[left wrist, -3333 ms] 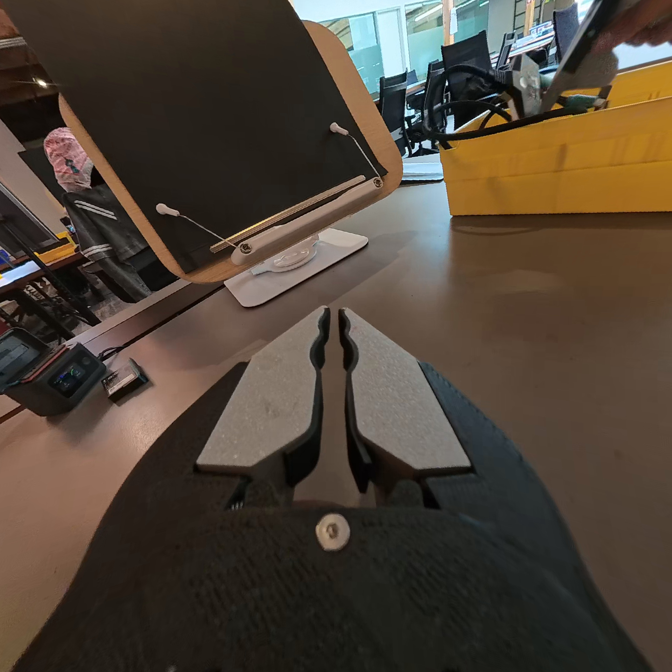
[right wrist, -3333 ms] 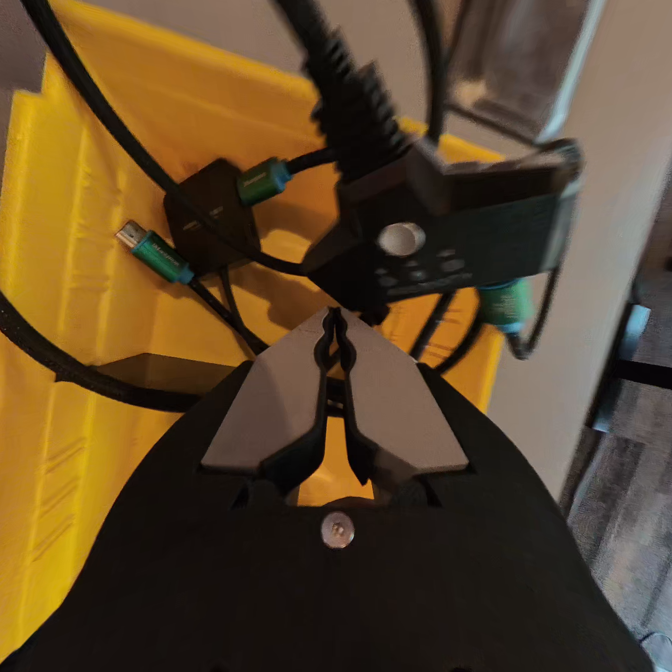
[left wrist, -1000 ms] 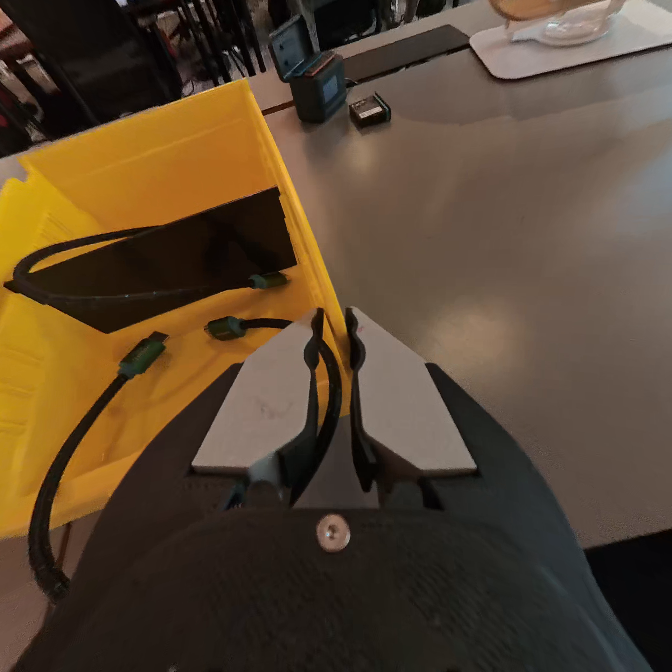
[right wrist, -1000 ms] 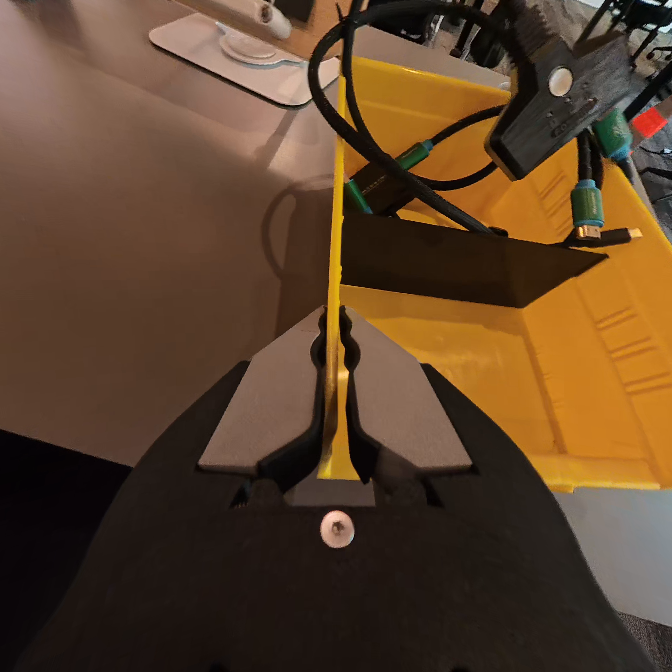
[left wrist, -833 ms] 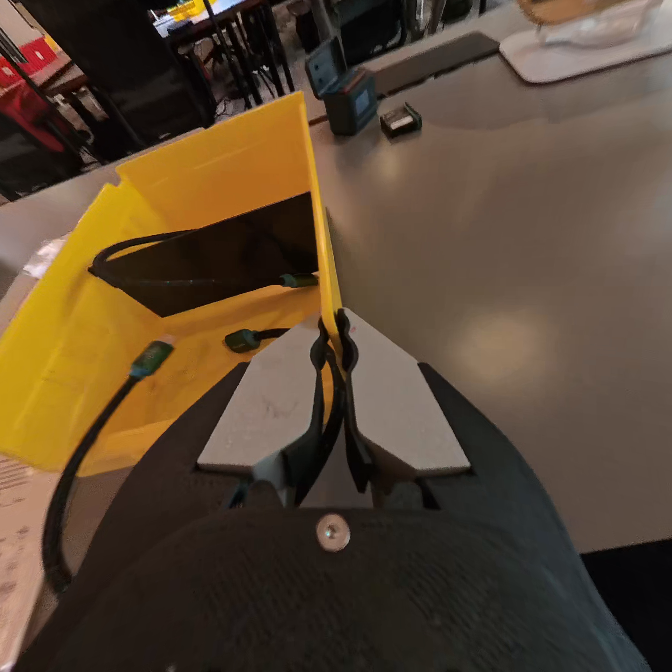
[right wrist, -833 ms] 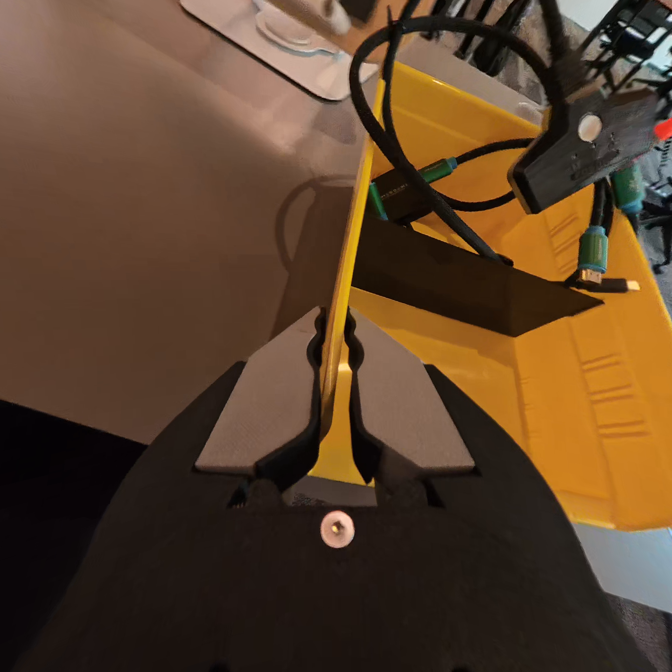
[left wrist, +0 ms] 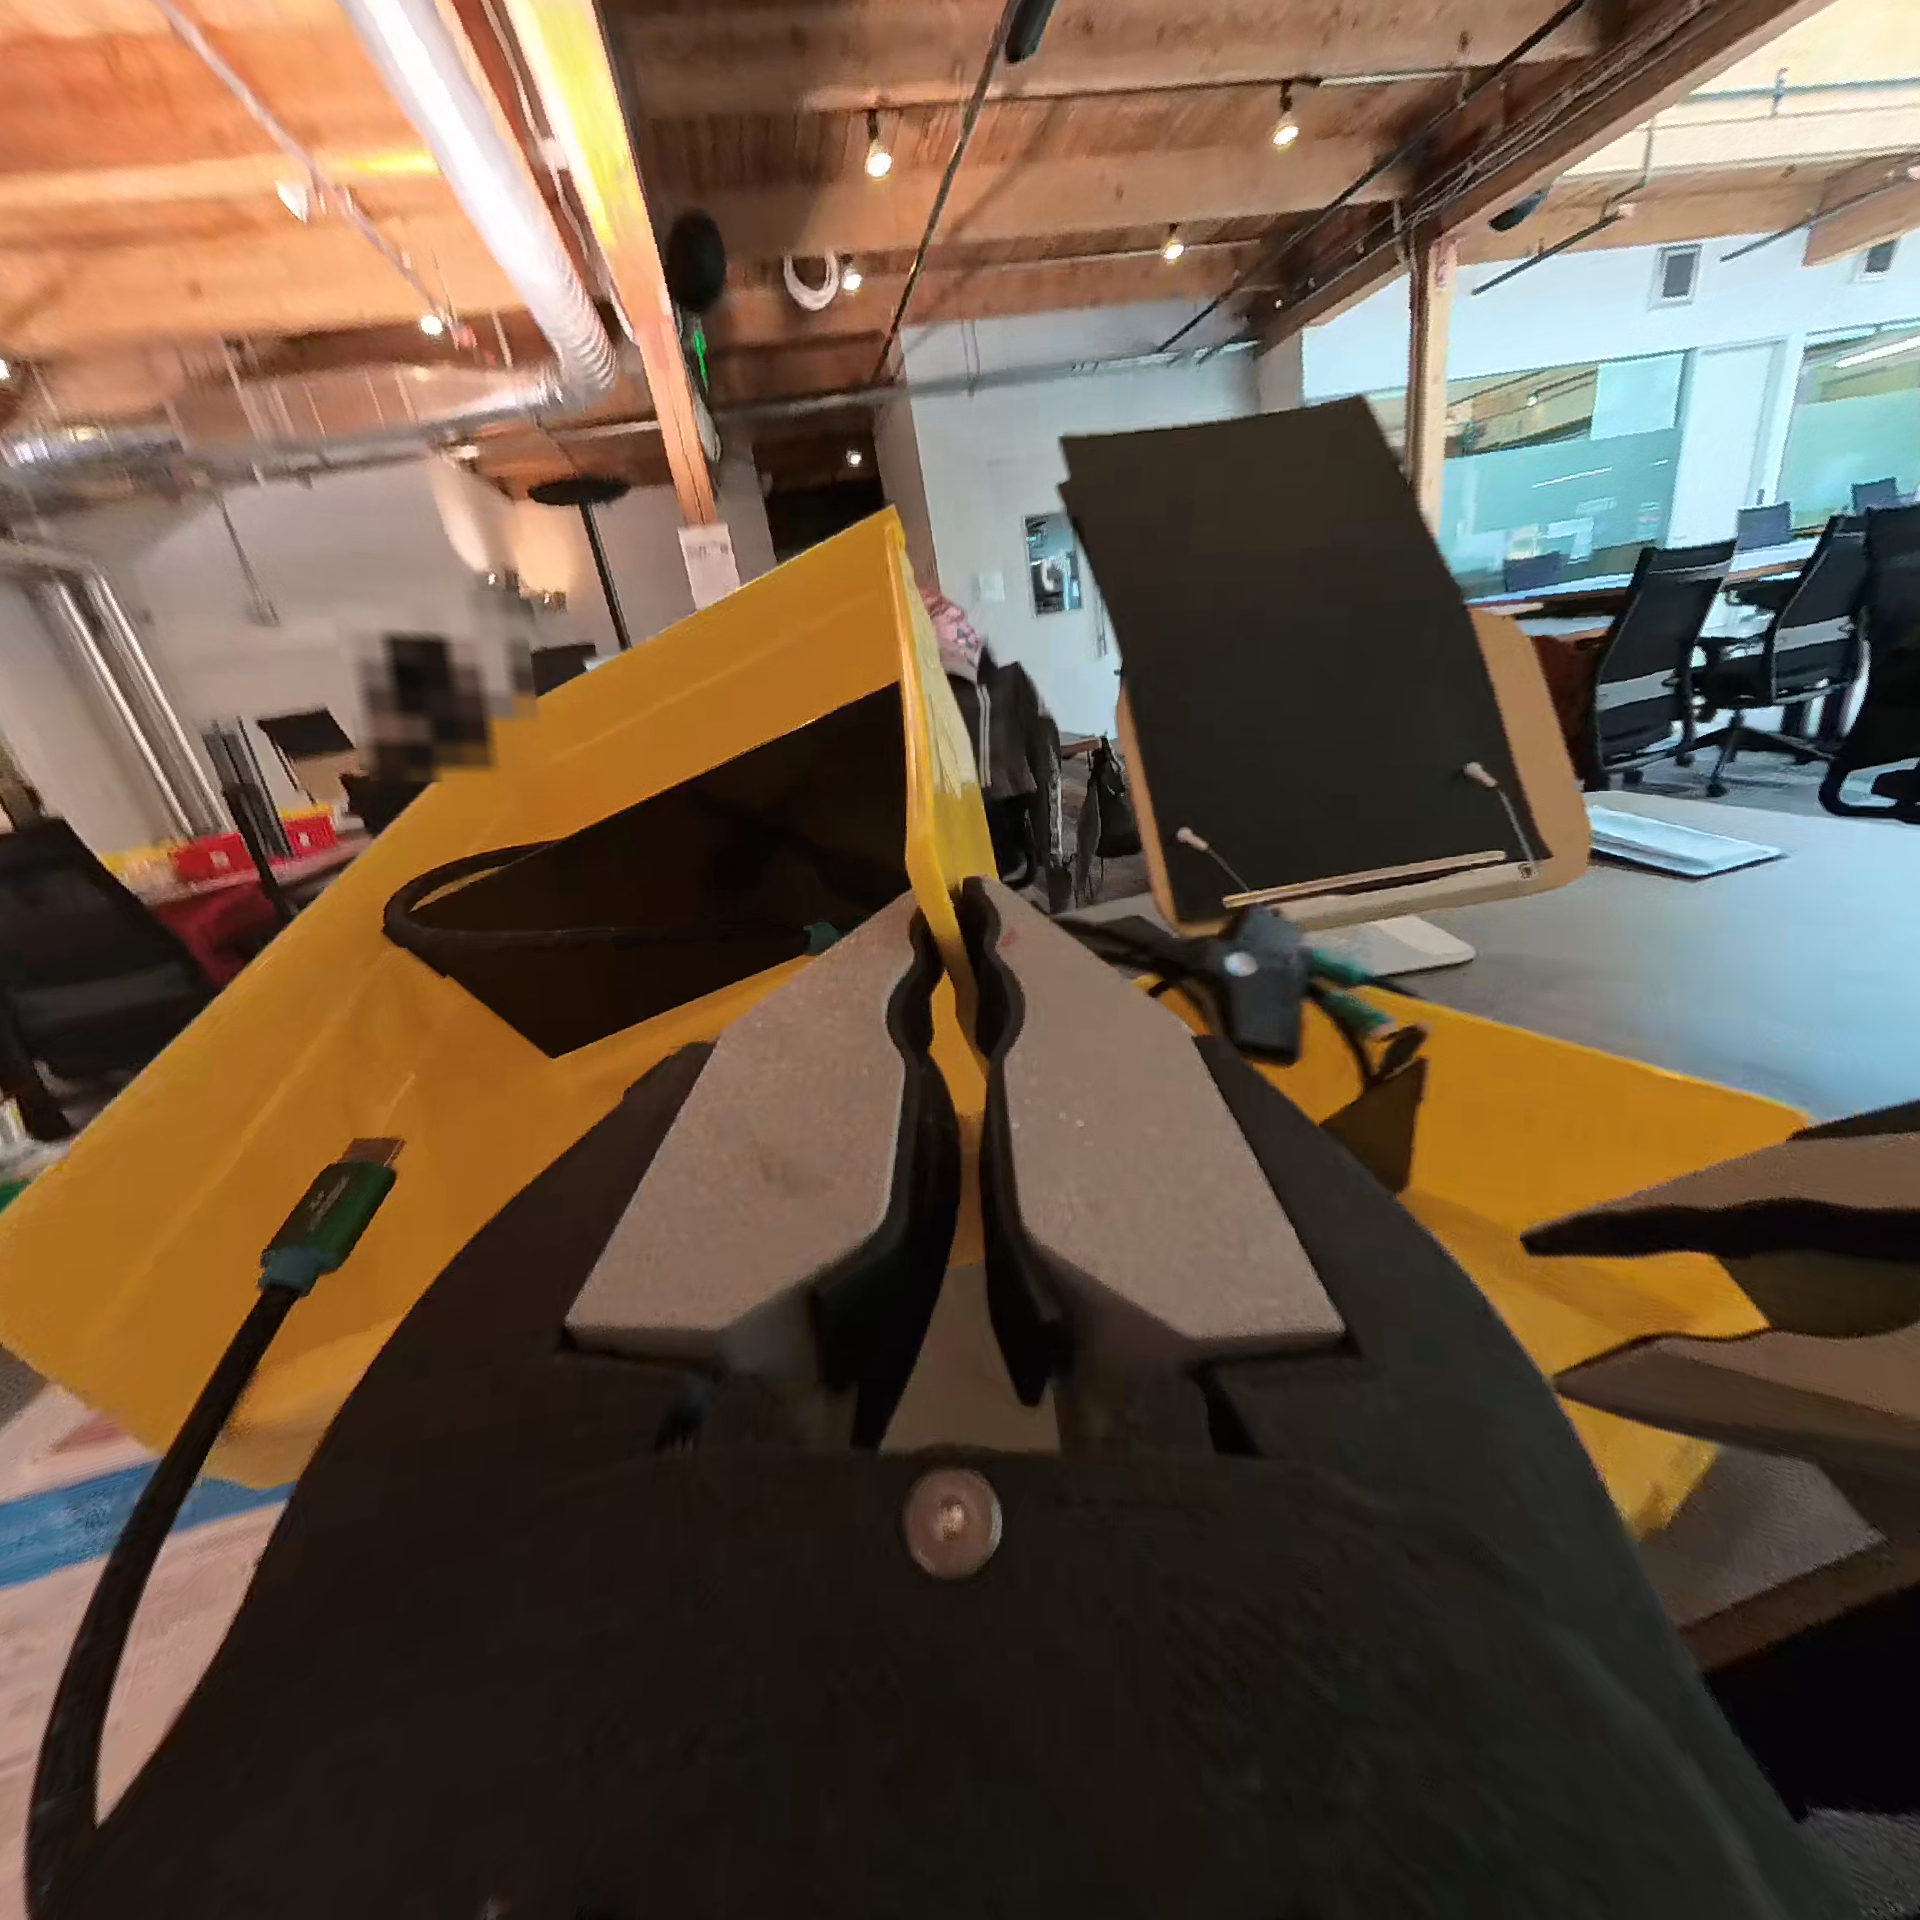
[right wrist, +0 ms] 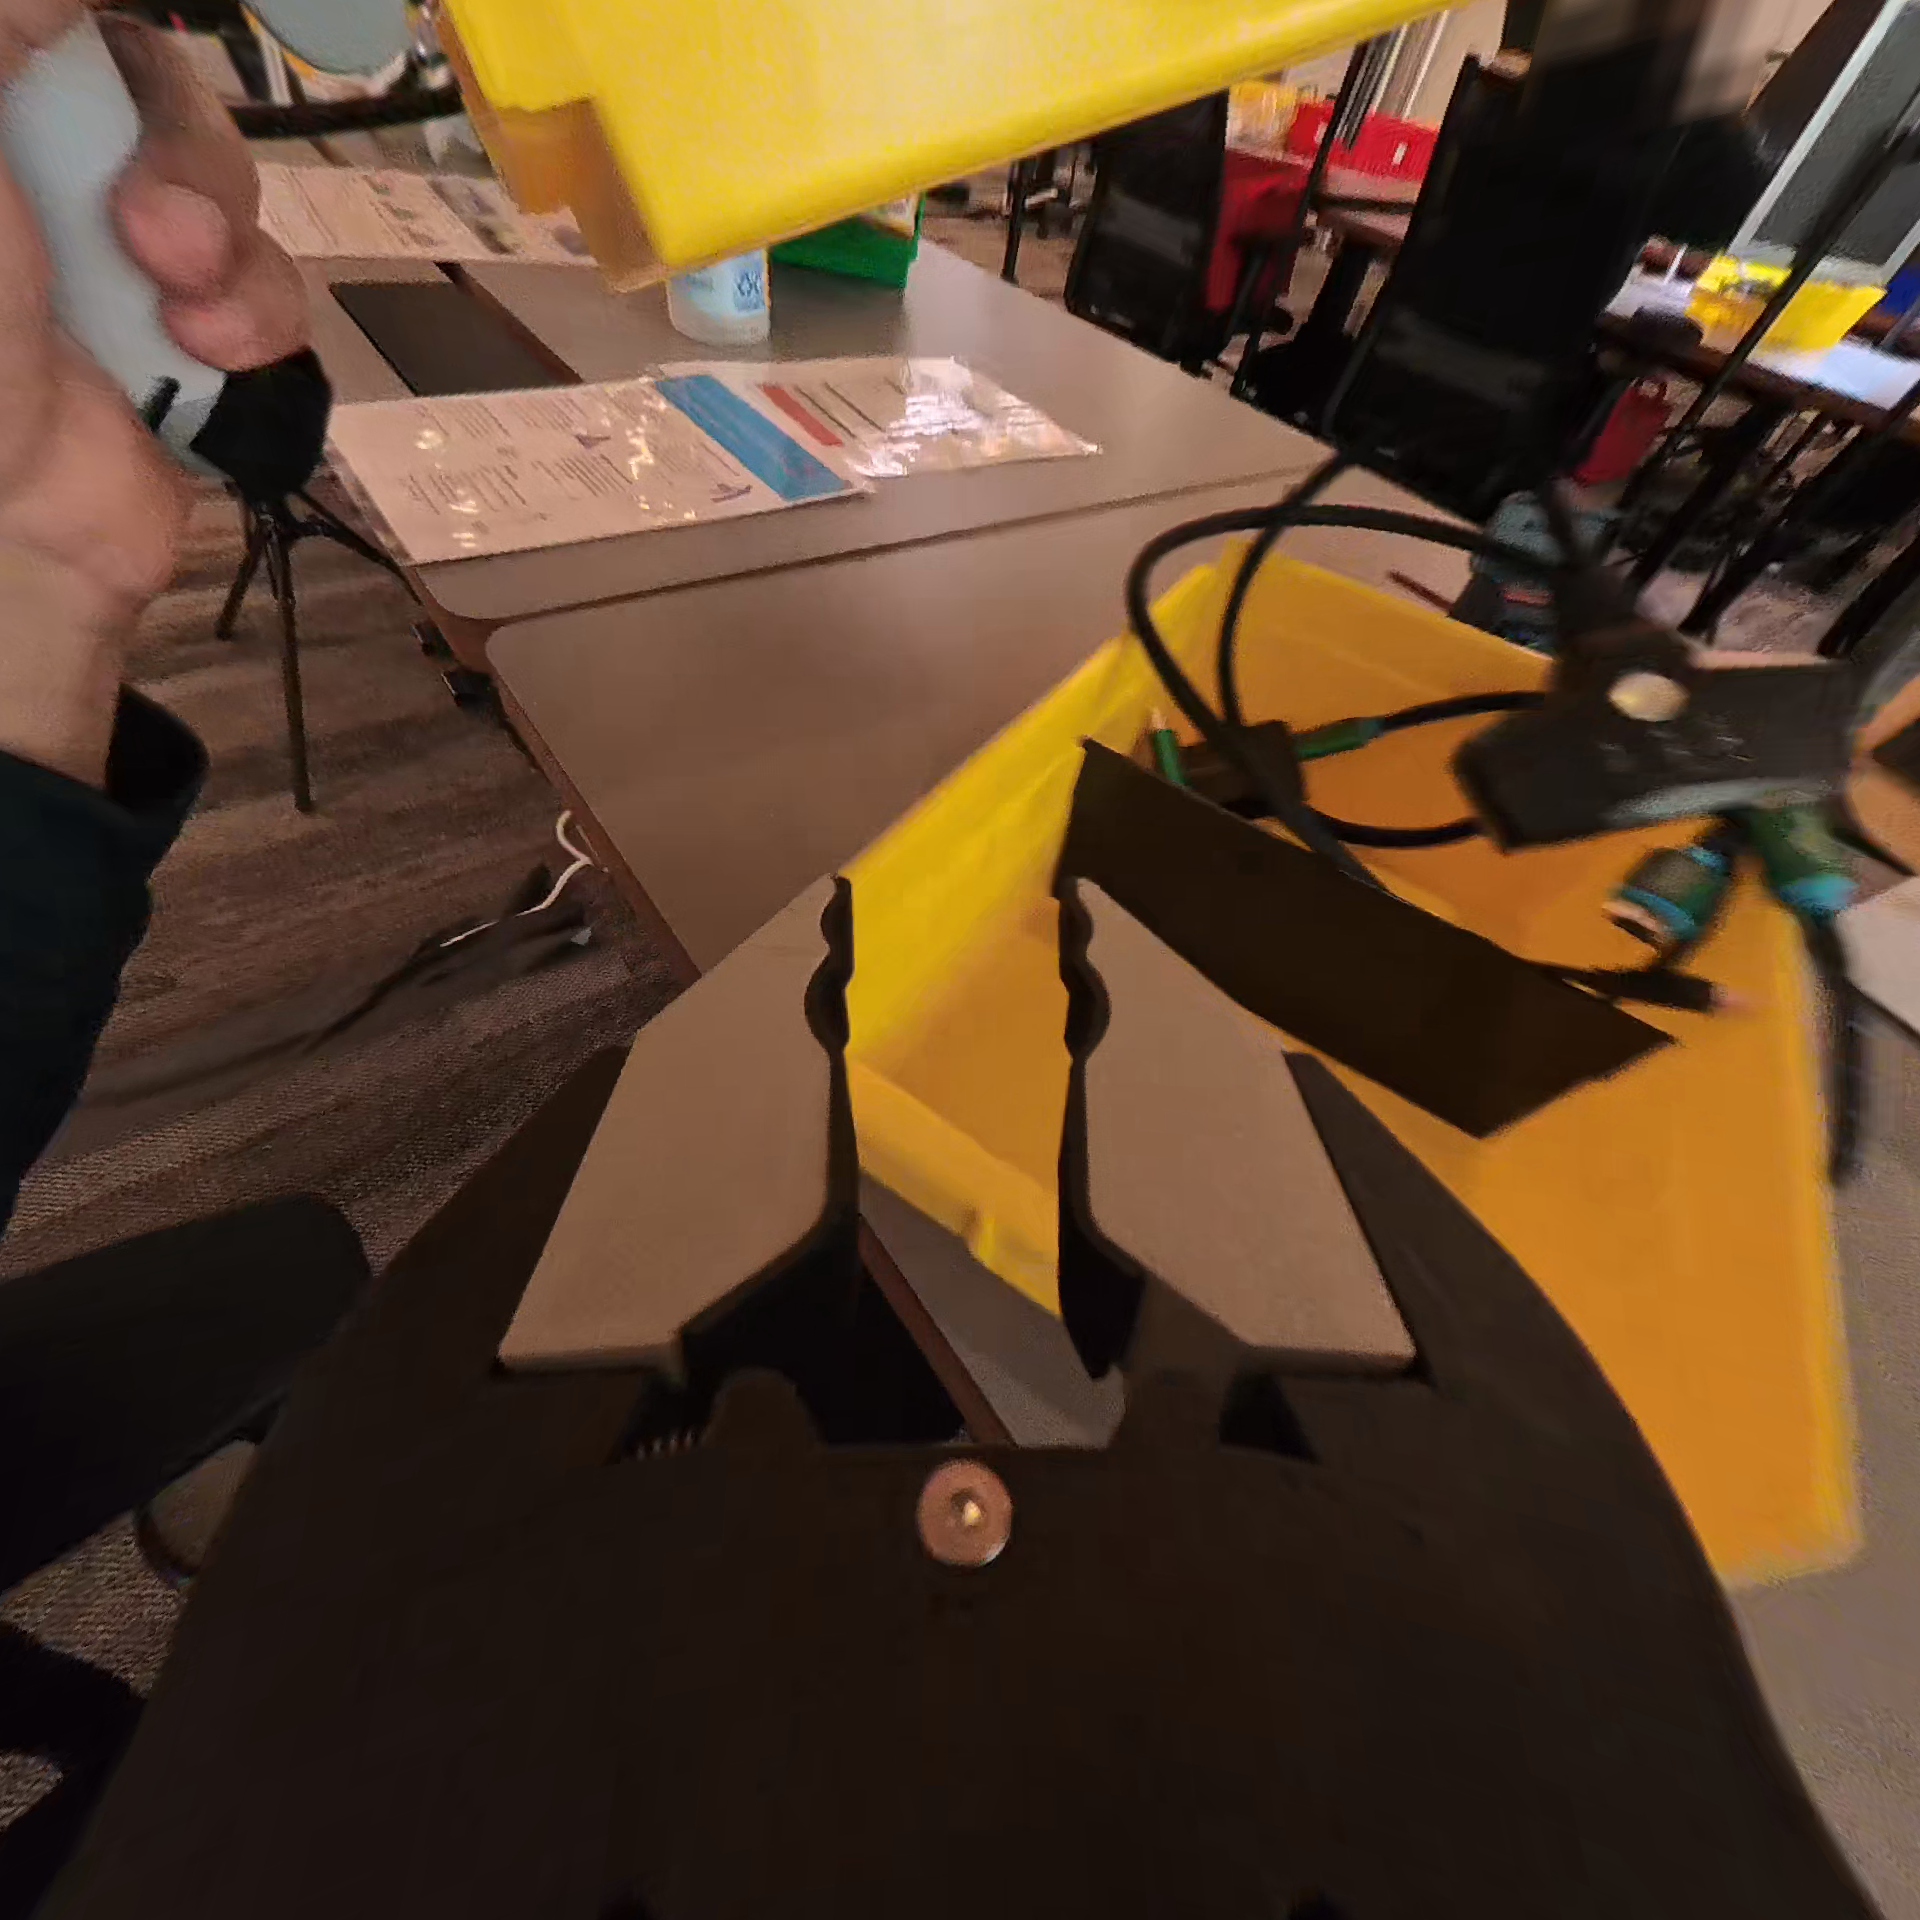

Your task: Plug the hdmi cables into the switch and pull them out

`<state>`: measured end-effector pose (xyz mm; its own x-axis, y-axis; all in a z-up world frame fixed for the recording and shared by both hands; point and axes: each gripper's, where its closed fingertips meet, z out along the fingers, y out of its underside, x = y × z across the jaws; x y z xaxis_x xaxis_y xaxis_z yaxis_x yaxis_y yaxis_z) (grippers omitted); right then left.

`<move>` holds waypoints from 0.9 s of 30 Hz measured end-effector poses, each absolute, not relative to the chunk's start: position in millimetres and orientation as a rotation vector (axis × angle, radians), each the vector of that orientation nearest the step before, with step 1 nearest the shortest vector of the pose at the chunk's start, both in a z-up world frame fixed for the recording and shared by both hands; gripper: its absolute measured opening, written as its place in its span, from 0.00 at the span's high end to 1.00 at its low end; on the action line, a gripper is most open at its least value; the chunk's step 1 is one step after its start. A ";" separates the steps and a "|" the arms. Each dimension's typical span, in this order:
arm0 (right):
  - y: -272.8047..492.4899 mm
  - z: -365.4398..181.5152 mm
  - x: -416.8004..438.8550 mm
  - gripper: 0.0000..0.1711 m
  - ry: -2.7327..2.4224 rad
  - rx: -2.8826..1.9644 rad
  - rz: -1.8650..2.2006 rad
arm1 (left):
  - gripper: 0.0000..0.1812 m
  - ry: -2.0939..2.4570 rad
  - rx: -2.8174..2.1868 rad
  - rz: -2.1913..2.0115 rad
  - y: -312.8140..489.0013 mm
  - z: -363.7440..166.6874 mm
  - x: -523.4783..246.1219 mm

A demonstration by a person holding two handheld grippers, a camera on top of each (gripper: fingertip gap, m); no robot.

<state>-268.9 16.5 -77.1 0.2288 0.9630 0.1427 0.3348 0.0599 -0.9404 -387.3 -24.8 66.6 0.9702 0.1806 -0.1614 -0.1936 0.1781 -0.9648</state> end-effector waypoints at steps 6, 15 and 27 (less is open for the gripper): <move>34.8 -57.8 -172.9 0.88 -1.262 -1.473 0.839 | 1.00 0.213 -1.325 0.272 -20.1 86.9 -306.2; 131.3 -25.4 -10.9 0.95 -0.993 -1.579 0.743 | 0.99 0.615 -1.342 0.174 62.8 54.3 -124.3; 173.7 -13.1 87.6 0.98 -0.889 -1.692 0.622 | 0.98 0.915 -1.548 -0.118 181.1 -76.7 73.0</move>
<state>87.6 173.7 -13.1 0.5849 0.8106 0.0291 0.2508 -0.1466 -0.9569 73.0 181.1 -76.7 0.6780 -0.5997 -0.4250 -0.4724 0.0874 -0.8770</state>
